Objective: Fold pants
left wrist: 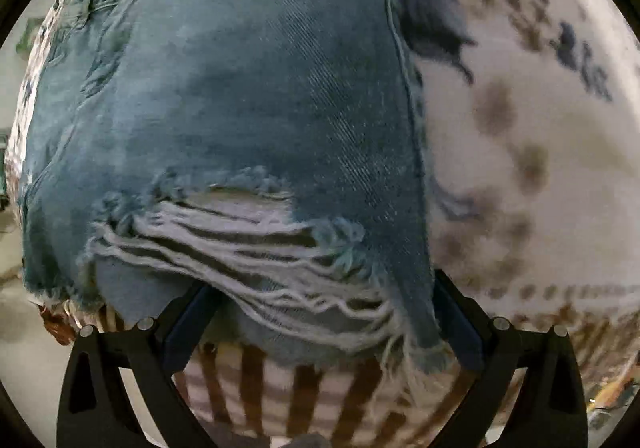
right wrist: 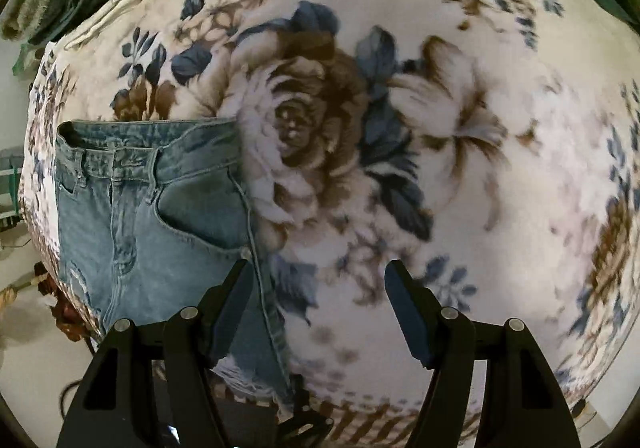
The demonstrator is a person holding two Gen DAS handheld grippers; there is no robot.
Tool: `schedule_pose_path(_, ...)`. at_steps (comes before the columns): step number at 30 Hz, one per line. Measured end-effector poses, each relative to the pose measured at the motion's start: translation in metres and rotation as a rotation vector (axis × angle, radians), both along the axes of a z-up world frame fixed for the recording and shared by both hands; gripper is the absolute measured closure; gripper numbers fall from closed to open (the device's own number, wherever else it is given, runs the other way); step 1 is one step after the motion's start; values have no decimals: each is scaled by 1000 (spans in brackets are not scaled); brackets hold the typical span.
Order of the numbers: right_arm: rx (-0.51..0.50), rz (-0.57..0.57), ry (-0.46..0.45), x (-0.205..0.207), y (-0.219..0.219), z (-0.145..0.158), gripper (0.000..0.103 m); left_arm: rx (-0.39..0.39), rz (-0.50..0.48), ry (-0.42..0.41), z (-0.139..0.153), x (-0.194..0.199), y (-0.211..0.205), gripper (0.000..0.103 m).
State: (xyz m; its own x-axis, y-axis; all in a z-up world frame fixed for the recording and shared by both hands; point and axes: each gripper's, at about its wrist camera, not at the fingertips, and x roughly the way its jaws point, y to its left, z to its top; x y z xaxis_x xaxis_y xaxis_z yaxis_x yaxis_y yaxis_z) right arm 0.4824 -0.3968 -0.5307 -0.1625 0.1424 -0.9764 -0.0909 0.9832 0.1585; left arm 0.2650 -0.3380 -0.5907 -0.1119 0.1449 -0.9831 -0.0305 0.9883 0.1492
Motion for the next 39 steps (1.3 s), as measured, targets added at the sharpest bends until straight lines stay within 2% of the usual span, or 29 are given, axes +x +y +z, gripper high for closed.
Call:
schedule_pose_path(1,13,7,2,4,4,-6,33,-12,15,-20,4,1,4,4)
schedule_pose_path(2,21,13,7,5,9,-8,33,-34,33,-42,10,2,9,14)
schedule_pose_path(3,36,19,13,8,15,-11,33,-55,48,-67,18,3,15,30)
schedule_pose_path(4,58,23,18,12,22,-16,33,-76,58,-84,27,4,21,40)
schedule_pose_path(6,87,26,31,18,31,-24,33,-107,69,-110,41,8,30,88)
schedule_pose_path(7,103,24,43,23,37,-31,33,-129,83,-125,49,9,36,94)
schedule_pose_path(11,159,26,81,31,54,-48,35,-202,135,-143,69,12,63,98)
schedule_pose_path(12,181,29,83,31,58,-51,51,-215,139,-149,78,13,69,98)
schedule_pose_path(15,129,63,60,26,68,-45,91,-235,134,-175,98,9,86,98)
schedule_pose_path(16,120,65,40,24,70,-36,94,-243,131,-188,108,6,93,98)
schedule_pose_path(20,106,74,-29,16,81,6,95,-272,146,-245,157,5,124,99)
schedule_pose_path(24,123,83,-93,18,112,62,96,-283,192,-325,210,6,171,99)
schedule_pose_path(26,134,93,-113,20,131,86,96,-285,233,-363,227,-5,206,99)
schedule_pose_path(28,129,122,-131,21,170,107,96,-287,281,-390,237,-14,243,99)
schedule_pose_path(29,130,135,-137,23,186,113,96,-290,316,-406,253,-12,271,99)
schedule_pose_path(31,127,163,-144,27,224,122,96,-273,356,-433,239,-10,274,99)
schedule_pose_path(34,111,236,-158,30,298,128,96,-275,448,-453,235,2,313,99)
schedule_pose_path(39,67,337,-157,30,403,106,96,-281,571,-454,214,-8,385,99)
